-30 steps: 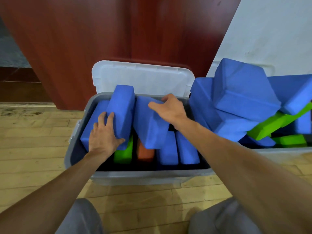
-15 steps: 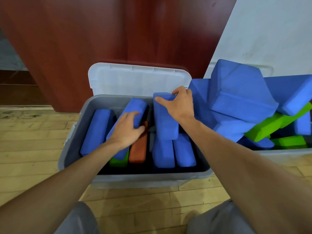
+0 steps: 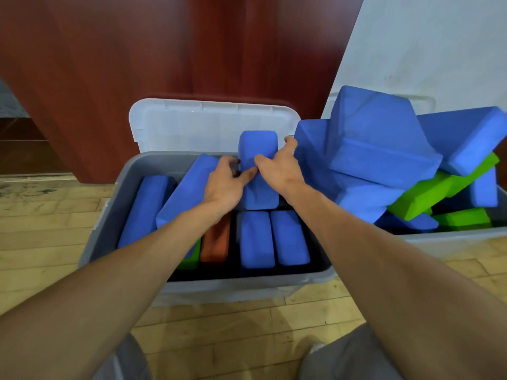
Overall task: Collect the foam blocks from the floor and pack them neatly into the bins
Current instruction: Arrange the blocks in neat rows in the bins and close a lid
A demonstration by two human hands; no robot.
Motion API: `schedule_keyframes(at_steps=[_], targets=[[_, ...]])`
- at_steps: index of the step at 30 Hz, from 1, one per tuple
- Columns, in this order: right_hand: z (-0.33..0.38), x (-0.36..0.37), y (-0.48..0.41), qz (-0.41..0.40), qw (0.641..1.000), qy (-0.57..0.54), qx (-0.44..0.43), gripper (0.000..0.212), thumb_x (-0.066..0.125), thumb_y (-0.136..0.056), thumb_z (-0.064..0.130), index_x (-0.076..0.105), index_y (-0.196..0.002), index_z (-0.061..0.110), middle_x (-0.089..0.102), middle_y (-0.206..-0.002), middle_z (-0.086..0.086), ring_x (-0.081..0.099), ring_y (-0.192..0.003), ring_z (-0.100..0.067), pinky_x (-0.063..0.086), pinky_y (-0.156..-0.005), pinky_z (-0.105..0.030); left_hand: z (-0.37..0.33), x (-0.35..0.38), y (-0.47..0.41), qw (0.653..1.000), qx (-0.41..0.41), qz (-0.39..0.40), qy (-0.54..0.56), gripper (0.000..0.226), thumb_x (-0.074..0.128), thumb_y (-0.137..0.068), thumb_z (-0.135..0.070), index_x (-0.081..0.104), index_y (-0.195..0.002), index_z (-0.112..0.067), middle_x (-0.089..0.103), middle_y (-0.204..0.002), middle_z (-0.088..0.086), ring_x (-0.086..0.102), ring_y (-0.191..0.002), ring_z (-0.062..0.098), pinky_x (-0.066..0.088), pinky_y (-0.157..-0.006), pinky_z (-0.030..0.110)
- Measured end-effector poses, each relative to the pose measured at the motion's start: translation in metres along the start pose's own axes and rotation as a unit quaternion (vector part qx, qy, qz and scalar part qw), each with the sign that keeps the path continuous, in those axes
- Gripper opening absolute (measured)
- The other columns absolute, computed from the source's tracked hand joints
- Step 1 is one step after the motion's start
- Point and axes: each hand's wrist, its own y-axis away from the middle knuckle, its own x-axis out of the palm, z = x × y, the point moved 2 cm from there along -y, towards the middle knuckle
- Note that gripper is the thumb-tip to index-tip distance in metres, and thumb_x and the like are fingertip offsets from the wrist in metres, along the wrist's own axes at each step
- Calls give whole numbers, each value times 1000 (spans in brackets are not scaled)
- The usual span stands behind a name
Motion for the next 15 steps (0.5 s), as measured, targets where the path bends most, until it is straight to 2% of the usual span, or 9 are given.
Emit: schedule_keyframes(at_steps=[1, 4, 6, 8, 10, 11, 13, 15], targets=[[0, -2, 1, -15, 1000, 5, -5, 60, 51, -93, 21, 17, -141, 8, 51, -80, 0, 48, -61, -9, 34, -50, -21, -4, -1, -3, 1000, -3, -7, -12, 51, 65, -84, -51, 52, -120, -17, 64, -105, 5, 63, -98, 25, 53, -85, 46], [1, -4, 2, -39, 998, 42, -32, 42, 51, -94, 25, 33, -128, 12, 57, -91, -8, 53, -68, -16, 35, -50, -24, -11, -4, -8, 1000, -10, -12, -3, 54, 63, -81, -59, 53, -117, -19, 65, -103, 4, 64, -95, 24, 55, -82, 47], [2, -5, 2, -51, 994, 76, -59, 44, 53, -94, 32, 39, -132, 14, 60, -91, -8, 57, -75, -20, 42, -55, -27, -13, -7, -9, 1000, -16, -11, 8, 60, 63, -77, -64, 54, -115, -18, 66, -104, 3, 65, -95, 23, 56, -82, 47], [1, -6, 4, -57, 991, 98, -68, 49, 53, -94, 39, 42, -136, 17, 62, -94, -4, 62, -86, -22, 51, -71, -34, -12, -9, -7, 1000, -25, -11, 10, 64, 62, -74, -67, 55, -114, -17, 66, -106, 4, 66, -94, 23, 56, -81, 47], [-2, -8, 8, -63, 991, 98, -68, 54, 53, -94, 43, 42, -140, 18, 62, -101, -3, 61, -99, -22, 51, -84, -34, -11, -10, -4, 1000, -23, -13, 8, 62, 62, -77, -64, 56, -115, -16, 66, -108, 3, 66, -94, 23, 56, -82, 45], [-3, -9, 10, -64, 992, 91, -65, 56, 53, -94, 43, 42, -142, 18, 62, -107, -4, 60, -103, -22, 49, -85, -31, -10, -9, -4, 1000, -20, -12, 7, 60, 62, -79, -62, 56, -116, -16, 65, -109, 3, 65, -96, 23, 56, -84, 44], [-6, -7, 12, -66, 993, 80, -63, 55, 54, -94, 43, 41, -140, 17, 63, -104, -5, 60, -101, -23, 48, -80, -31, -7, -8, -4, 1000, -21, 9, 19, 52, 59, -85, -56, 55, -121, -18, 63, -116, 1, 63, -102, 20, 53, -90, 40], [-9, -5, 12, -78, 992, 79, -61, 47, 57, -92, 44, 40, -127, 17, 56, -78, -2, 59, -80, -23, 47, -66, -35, -2, -6, -1, 998, -25, 48, 44, 44, 54, -93, -44, 50, -130, -20, 57, -124, -7, 57, -109, 12, 47, -94, 29]])
